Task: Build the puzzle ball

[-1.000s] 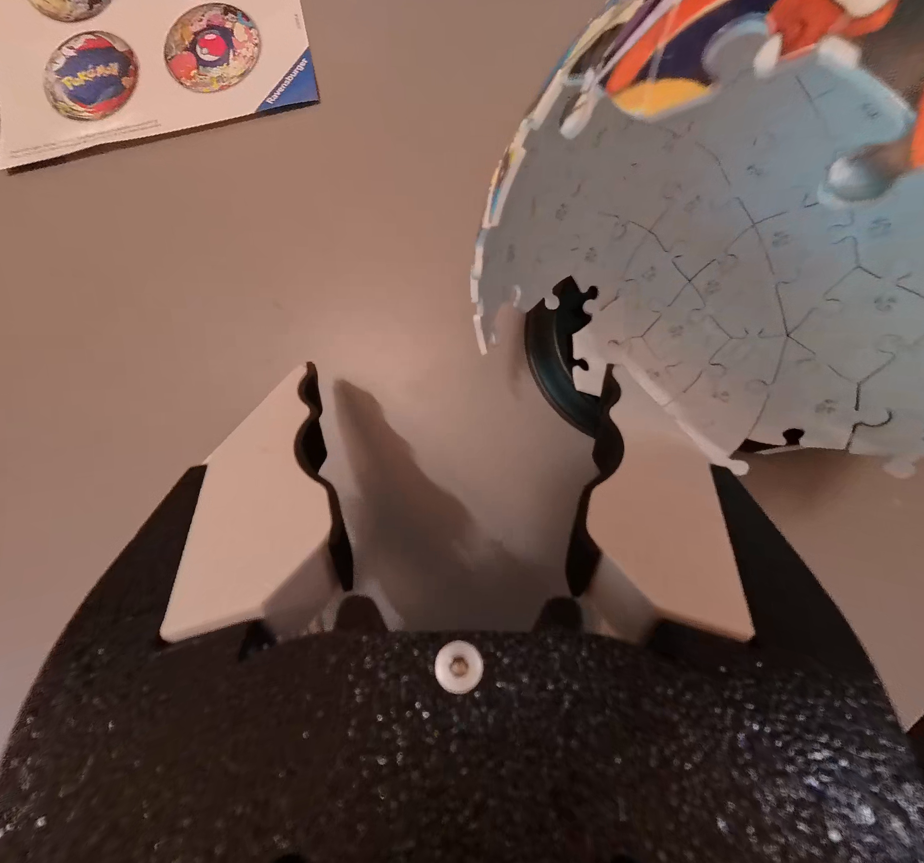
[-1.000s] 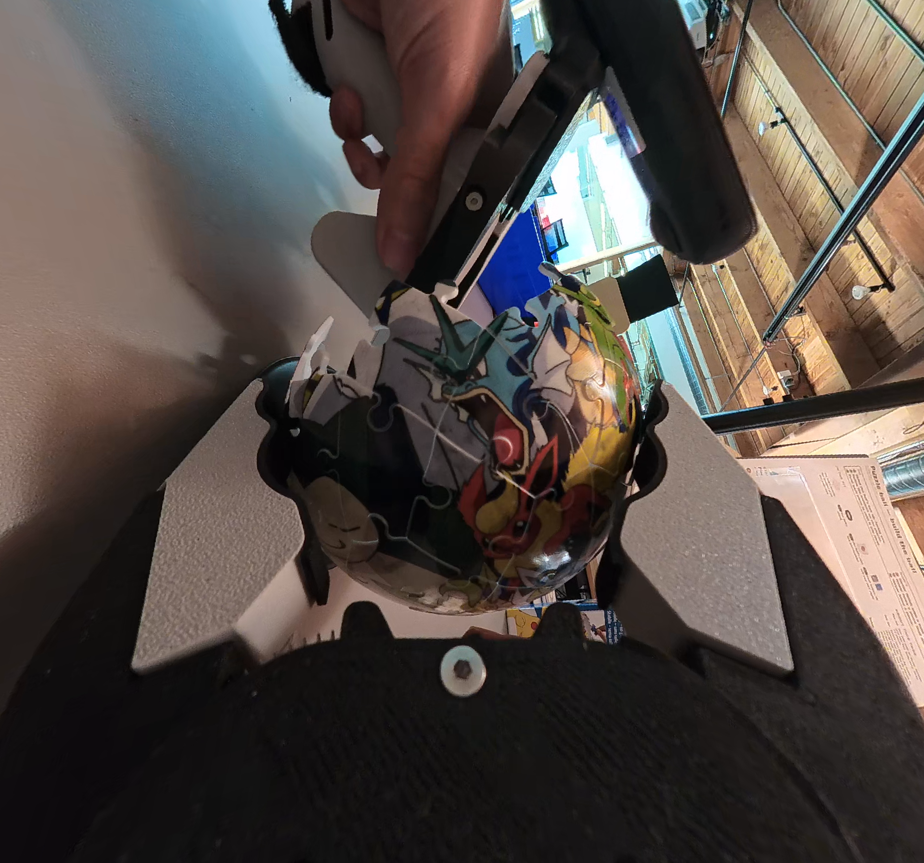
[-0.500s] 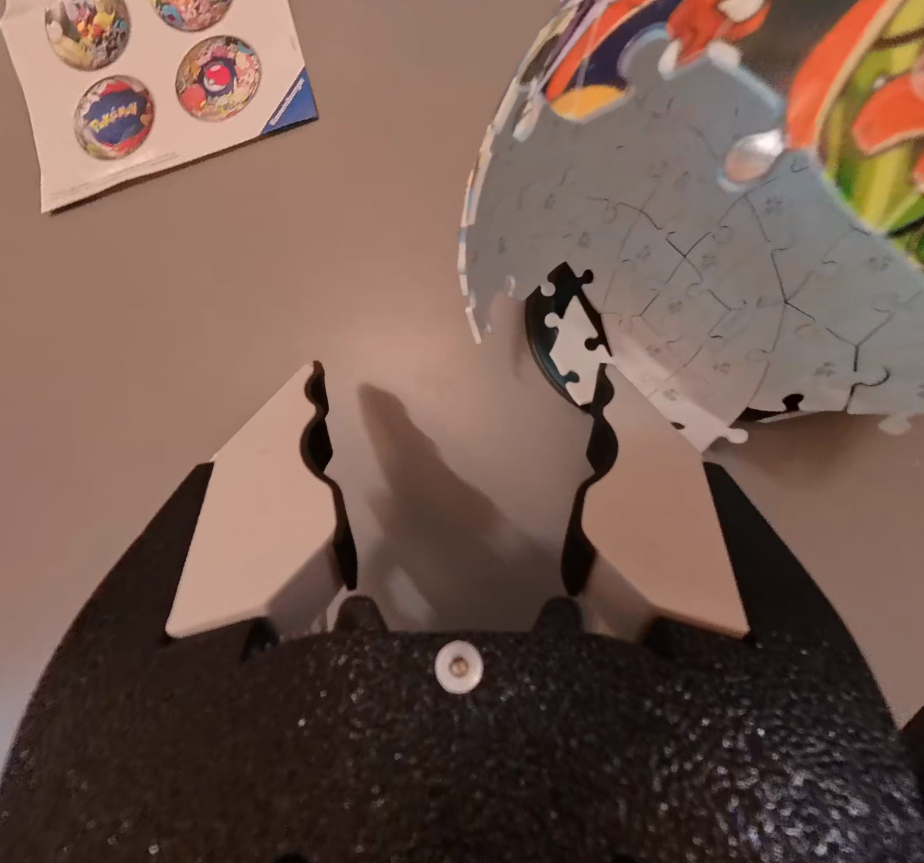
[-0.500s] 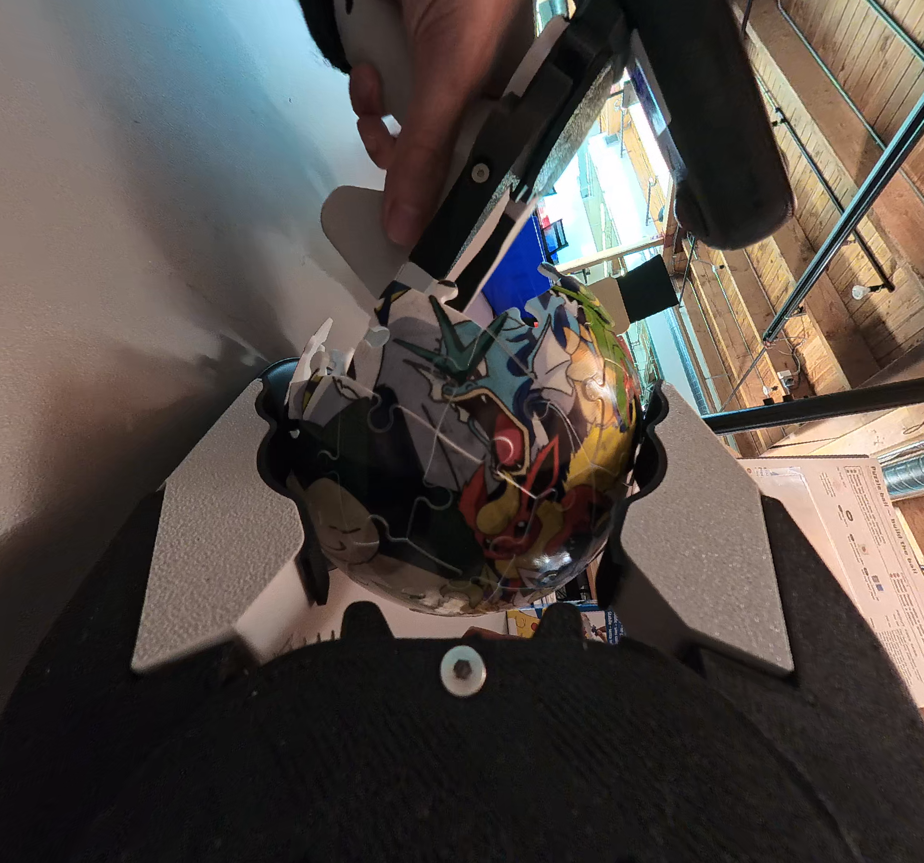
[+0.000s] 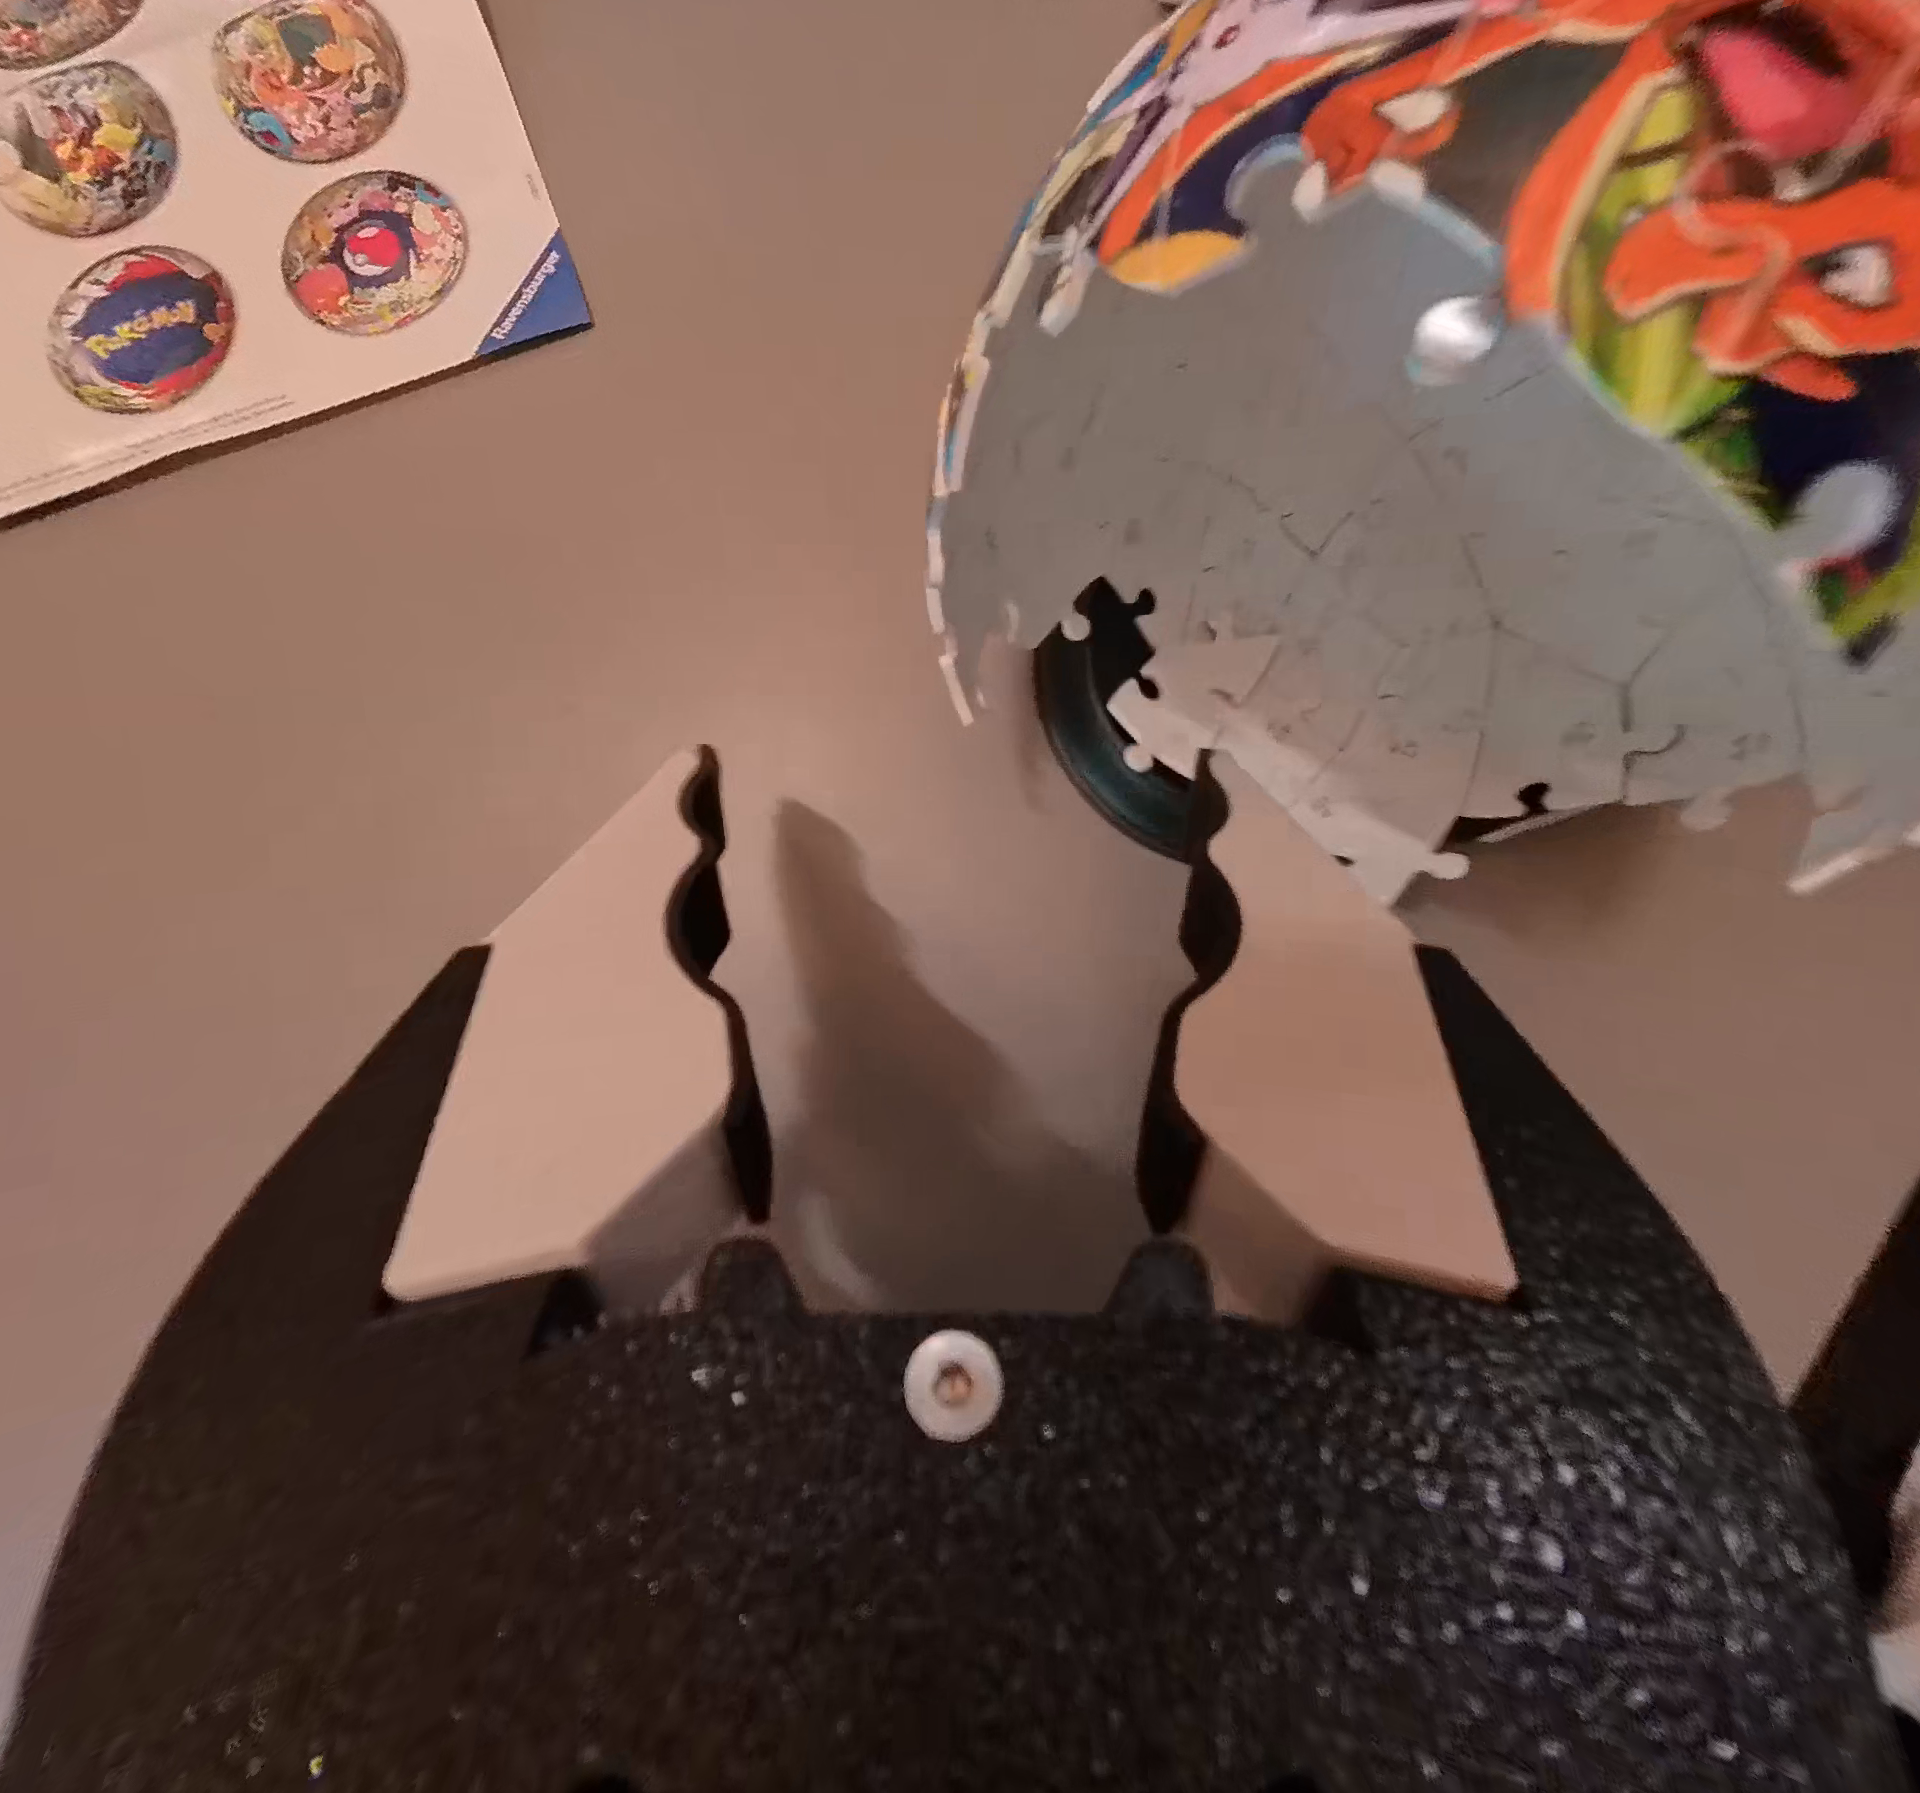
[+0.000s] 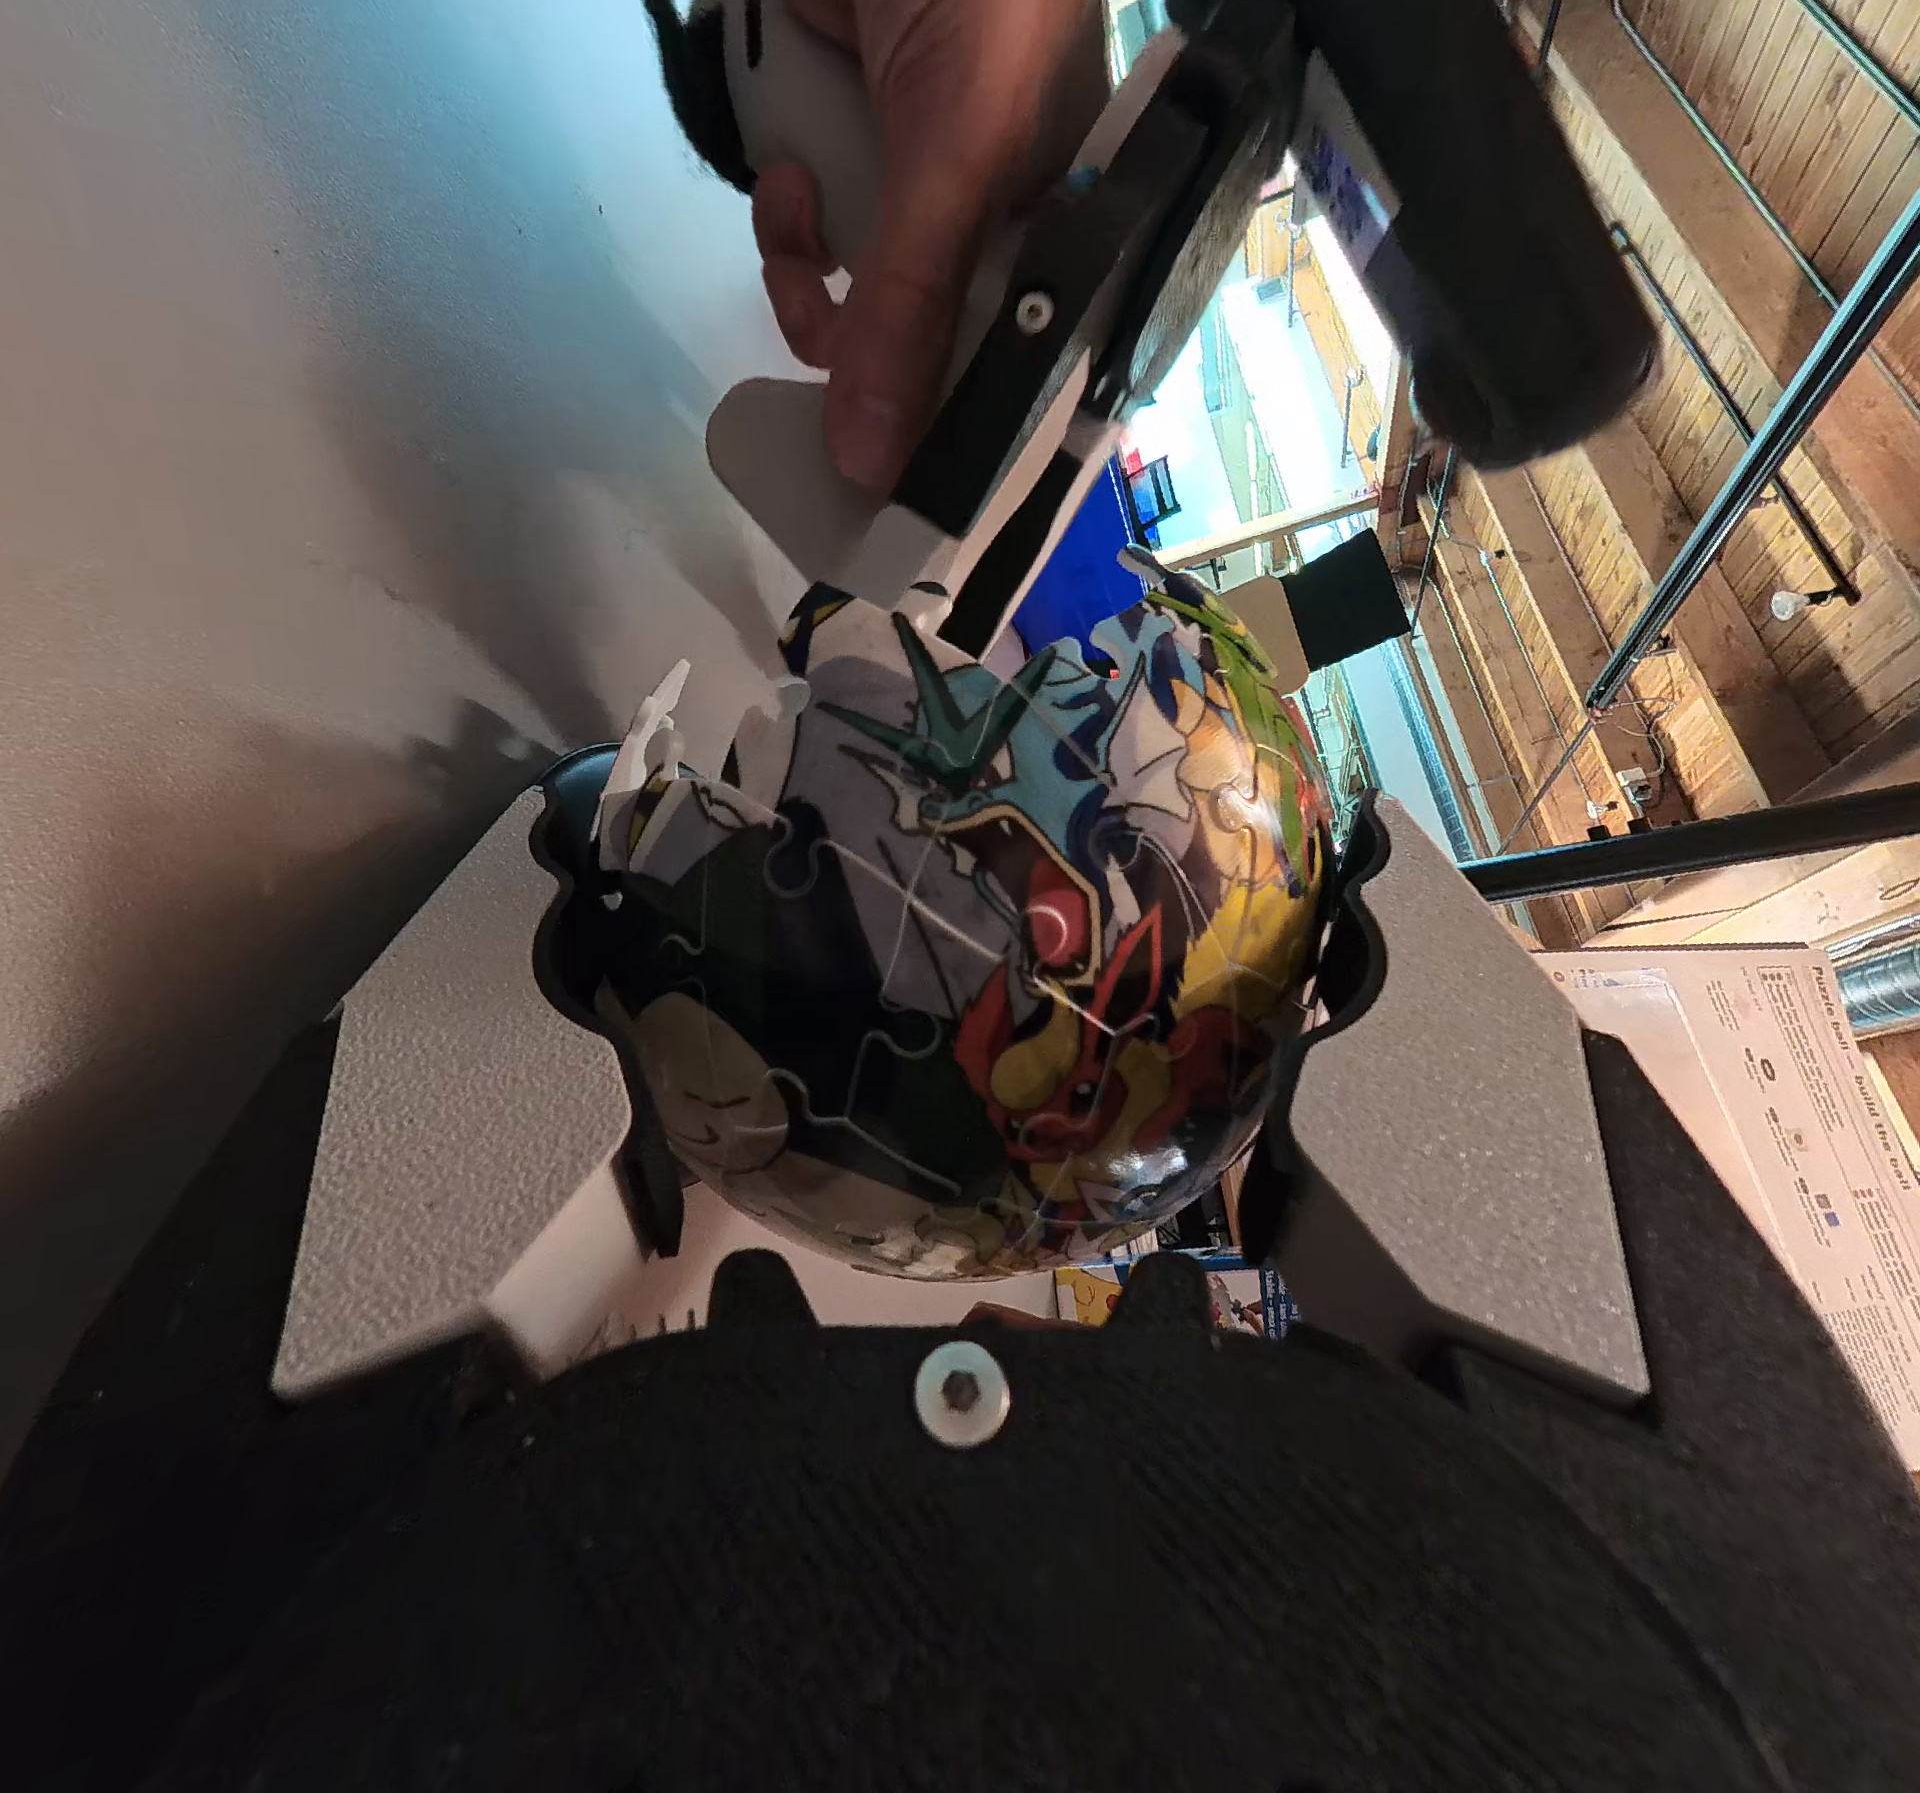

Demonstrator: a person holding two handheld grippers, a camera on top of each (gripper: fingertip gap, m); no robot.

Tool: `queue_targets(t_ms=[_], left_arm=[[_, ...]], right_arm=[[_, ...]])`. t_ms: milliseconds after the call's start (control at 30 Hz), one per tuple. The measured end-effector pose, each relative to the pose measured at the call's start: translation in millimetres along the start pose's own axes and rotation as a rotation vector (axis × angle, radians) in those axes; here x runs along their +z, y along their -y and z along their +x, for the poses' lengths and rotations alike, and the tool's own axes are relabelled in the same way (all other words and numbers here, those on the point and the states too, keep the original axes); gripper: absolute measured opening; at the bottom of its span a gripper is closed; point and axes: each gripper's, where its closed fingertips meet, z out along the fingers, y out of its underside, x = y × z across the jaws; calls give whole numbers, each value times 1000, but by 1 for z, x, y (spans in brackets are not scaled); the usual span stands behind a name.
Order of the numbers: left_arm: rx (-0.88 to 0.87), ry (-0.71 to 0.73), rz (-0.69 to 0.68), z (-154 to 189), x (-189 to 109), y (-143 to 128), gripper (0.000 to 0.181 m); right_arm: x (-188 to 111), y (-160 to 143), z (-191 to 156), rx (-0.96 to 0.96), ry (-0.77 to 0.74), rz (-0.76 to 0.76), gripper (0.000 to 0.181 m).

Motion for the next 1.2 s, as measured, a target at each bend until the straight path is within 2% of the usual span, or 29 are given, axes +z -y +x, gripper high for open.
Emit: queue_targets(t_ms=[100, 200, 367, 467, 567, 667, 767, 833, 1067, 1200], left_arm=[[-23, -42, 55, 11, -6, 4, 60], [54, -51, 98, 20, -10, 10, 35], [222, 34, 66, 16, -13, 1, 22], [219, 82, 67, 14, -22, -6, 21], [131, 3, 99, 27, -15, -7, 25], [-2, 47, 67, 21, -2, -12, 48], [-133, 30, 76, 20, 10, -8, 68], [-185, 26, 81, 17, 15, -5, 71], [-221, 29, 31, 8, 19, -9, 78], [-195, 81, 17, 5, 16, -10, 83]], right_arm=[[0, 0, 0, 2, 0, 1, 141], [0, 0, 0, 2, 1, 2, 141], [1, 0, 0, 0, 0, 0, 141], [1, -1, 0, 5, -2, -1, 141], [2, -1, 0, 1, -1, -2, 141], [2, -1, 0, -2, -2, -3, 141], [2, -1, 0, -1, -4, -4, 141], [2, -1, 0, 0, -6, -5, 141], [3, -4, 2, 38, -13, -11, 144], [4, -8, 3, 78, -14, -24, 147]])
